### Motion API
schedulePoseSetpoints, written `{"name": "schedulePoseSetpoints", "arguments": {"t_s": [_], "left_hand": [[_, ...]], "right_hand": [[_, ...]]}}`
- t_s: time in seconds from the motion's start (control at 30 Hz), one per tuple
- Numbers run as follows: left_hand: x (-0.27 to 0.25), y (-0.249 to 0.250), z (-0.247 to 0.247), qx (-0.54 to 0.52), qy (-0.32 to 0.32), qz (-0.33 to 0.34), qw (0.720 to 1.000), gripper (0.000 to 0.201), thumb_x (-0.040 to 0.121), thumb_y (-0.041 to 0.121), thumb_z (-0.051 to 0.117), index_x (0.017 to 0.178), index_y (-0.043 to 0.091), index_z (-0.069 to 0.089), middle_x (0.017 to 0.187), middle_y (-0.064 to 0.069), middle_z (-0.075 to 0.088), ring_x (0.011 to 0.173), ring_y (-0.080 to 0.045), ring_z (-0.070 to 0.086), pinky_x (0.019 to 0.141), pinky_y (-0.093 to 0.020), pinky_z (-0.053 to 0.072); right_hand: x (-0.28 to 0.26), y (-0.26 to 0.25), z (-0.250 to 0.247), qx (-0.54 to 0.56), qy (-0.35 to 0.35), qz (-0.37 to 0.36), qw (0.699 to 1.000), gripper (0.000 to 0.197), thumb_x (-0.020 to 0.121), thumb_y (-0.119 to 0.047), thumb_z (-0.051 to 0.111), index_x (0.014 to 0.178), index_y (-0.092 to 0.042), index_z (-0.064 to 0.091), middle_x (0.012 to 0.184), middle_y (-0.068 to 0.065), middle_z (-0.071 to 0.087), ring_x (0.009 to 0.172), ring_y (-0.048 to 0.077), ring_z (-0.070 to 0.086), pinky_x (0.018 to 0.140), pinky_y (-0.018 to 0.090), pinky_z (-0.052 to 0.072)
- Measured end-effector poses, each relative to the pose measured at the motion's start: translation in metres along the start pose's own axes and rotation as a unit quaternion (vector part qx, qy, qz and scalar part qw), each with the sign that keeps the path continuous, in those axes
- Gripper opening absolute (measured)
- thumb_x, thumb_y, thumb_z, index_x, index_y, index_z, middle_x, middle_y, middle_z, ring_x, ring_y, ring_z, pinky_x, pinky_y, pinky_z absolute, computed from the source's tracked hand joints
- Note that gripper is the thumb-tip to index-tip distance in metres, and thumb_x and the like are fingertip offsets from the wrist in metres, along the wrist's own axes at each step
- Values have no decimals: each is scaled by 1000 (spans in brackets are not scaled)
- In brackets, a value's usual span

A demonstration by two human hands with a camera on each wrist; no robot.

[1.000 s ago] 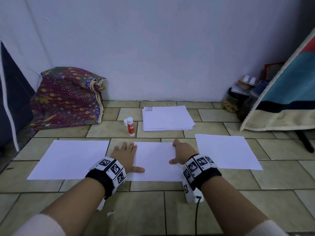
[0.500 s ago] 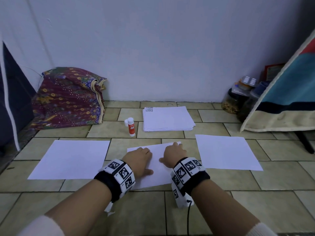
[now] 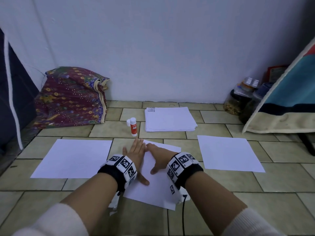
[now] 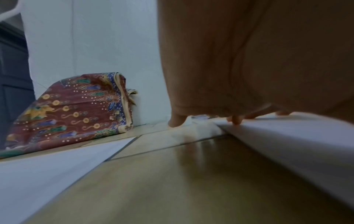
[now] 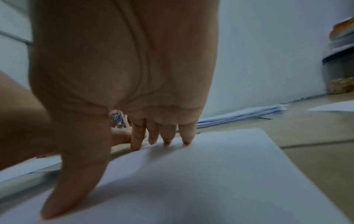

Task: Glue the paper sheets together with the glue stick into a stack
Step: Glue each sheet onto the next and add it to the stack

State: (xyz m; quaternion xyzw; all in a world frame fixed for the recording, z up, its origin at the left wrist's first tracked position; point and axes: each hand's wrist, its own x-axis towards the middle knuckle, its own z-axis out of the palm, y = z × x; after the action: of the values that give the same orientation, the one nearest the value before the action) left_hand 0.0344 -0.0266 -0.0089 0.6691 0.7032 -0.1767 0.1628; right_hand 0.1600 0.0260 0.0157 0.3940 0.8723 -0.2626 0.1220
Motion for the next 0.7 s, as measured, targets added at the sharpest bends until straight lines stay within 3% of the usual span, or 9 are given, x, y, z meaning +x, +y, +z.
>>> {"name": "schedulePoseSetpoints", "arguments": {"t_s": [0.07, 0.17, 0.27, 0.4, 0.5, 0.57, 0.7], "left_hand": [[7, -3, 2, -3, -3, 0, 1000, 147, 57, 71, 75, 150, 7, -19, 158, -7, -25, 144, -25, -26, 115, -61, -3], [14, -6, -4, -1, 17, -4, 1000, 133, 64, 78, 65, 153, 9, -5, 162, -4, -9, 148, -21, -13, 114, -61, 4], [13, -9, -12, 22, 58, 6, 998, 120, 63, 76, 66, 151, 14, 14, 159, -2, 14, 147, -22, 8, 113, -59, 13], [13, -5, -20, 56, 56, -6, 997, 118, 60, 75, 70, 149, 16, 20, 154, 0, 25, 142, -22, 19, 112, -59, 19], [12, -1, -23, 78, 47, -21, 996, 123, 59, 78, 68, 150, 14, 17, 154, -1, 26, 142, -23, 20, 111, -60, 20], [11, -2, -23, 88, 47, -27, 995, 125, 60, 80, 65, 152, 12, 12, 157, -2, 21, 144, -23, 16, 112, -61, 17], [9, -4, -22, 82, 42, -22, 996, 125, 64, 80, 62, 153, 12, 6, 160, -1, 12, 147, -23, 9, 113, -64, 12]], "right_hand": [[0, -4, 0, -43, -11, 2, 999, 101, 72, -17, 82, 148, -6, 17, 151, 11, 25, 136, 27, 35, 109, 39, 36], [4, -9, 2, -81, -12, 20, 996, 110, 74, -19, 81, 152, -5, 5, 160, 10, 5, 146, 23, 14, 116, 42, 25], [3, -9, -1, -78, -17, 15, 997, 112, 73, -19, 82, 152, -6, 3, 160, 10, 4, 146, 23, 13, 116, 41, 24], [0, -3, -6, -82, -26, 5, 996, 111, 76, -26, 80, 153, -13, 1, 161, 5, 1, 147, 21, 12, 119, 46, 14], [-4, 4, -5, -82, -29, 30, 996, 108, 77, -38, 76, 154, -18, 2, 161, -2, 2, 146, 19, 17, 118, 52, 1], [-10, 14, -6, -60, -25, 52, 997, 103, 79, -41, 73, 154, -21, 5, 161, -6, 5, 145, 19, 20, 118, 53, -2], [-28, 41, -16, -18, -30, 116, 993, 88, 84, -40, 69, 152, -25, 14, 153, 2, 33, 139, 24, 33, 118, 48, 13]]}}
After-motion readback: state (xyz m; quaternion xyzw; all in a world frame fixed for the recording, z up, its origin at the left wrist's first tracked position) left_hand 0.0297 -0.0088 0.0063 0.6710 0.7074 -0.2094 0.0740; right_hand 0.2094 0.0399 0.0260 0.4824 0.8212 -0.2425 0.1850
